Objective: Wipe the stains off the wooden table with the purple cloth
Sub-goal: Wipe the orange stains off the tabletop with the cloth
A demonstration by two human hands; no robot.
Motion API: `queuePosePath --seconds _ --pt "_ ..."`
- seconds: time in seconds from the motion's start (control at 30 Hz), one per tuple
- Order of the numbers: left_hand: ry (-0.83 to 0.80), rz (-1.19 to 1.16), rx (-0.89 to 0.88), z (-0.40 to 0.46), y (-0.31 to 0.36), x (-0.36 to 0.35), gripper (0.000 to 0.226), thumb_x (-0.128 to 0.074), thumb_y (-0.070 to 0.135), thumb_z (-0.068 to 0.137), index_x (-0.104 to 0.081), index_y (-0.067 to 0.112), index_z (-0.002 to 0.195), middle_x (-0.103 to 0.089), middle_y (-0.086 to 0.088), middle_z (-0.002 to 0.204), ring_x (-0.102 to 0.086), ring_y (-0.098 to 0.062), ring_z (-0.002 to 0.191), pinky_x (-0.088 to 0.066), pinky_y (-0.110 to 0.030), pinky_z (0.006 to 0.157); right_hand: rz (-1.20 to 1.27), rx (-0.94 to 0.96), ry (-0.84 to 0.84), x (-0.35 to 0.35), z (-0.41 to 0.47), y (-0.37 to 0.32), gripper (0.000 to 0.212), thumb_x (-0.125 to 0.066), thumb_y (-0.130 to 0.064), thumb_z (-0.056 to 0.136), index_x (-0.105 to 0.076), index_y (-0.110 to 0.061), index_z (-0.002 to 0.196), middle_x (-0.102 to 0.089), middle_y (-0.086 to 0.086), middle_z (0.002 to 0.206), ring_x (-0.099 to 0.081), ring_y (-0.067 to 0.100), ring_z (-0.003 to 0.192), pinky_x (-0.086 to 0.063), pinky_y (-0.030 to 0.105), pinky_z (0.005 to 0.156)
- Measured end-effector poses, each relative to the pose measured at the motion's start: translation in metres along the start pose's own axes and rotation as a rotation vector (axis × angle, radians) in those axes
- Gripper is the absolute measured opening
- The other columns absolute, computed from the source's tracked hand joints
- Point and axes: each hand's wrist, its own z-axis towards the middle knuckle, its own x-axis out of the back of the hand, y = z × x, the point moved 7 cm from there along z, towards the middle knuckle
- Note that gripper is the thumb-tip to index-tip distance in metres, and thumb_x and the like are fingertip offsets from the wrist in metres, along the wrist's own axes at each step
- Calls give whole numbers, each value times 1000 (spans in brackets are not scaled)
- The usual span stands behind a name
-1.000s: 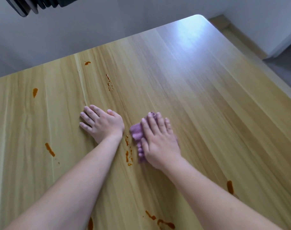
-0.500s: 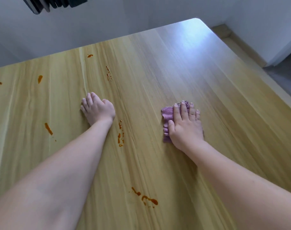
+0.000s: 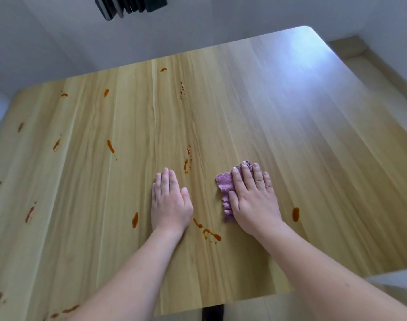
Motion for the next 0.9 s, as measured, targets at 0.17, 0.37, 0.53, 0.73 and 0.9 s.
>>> queuePosePath --seconds 0.17,0.37,0.53,0.73,0.9 --pt "35 12 -5 -1 2 0 60 -25 33 99 -10 11 152 -3 -2 161 3 -15 148 0 -32 120 -11 21 -7 1 8 19 72 7 -50 87 -2 -25 154 6 0 162 15 23 147 13 40 117" --pt "58 8 -8 -3 -1 -1 59 -24 34 99 -11 13 152 -4 0 161 2 -13 147 2 -30 119 -23 -217 -24 17 32 81 59 -13 -43 100 1 -23 154 9 3 162 15 26 147 9 43 118" --pt "72 20 -13 -4 -1 -1 58 -24 33 99 -13 13 152 -6 0 161 0 -13 147 0 -30 120 -12 -283 -36 14 34 59 63 -16 -42 100 2 -15 154 11 12 160 17 32 146 12 46 117" --pt "67 27 -9 -5 1 0 58 -25 32 99 -14 13 152 -7 0 161 -1 -13 147 -1 -31 120 17 -57 -38 4 14 7 60 -10 -44 101 5 -20 154 16 6 160 24 26 144 16 44 116" --pt "64 26 0 -5 1 0 58 -25 32 98 -15 13 152 -7 0 161 0 -13 147 -1 -31 120 -29 -188 -39 22 19 96 60 -16 -45 100 -1 -25 155 8 2 162 11 25 147 5 44 119"
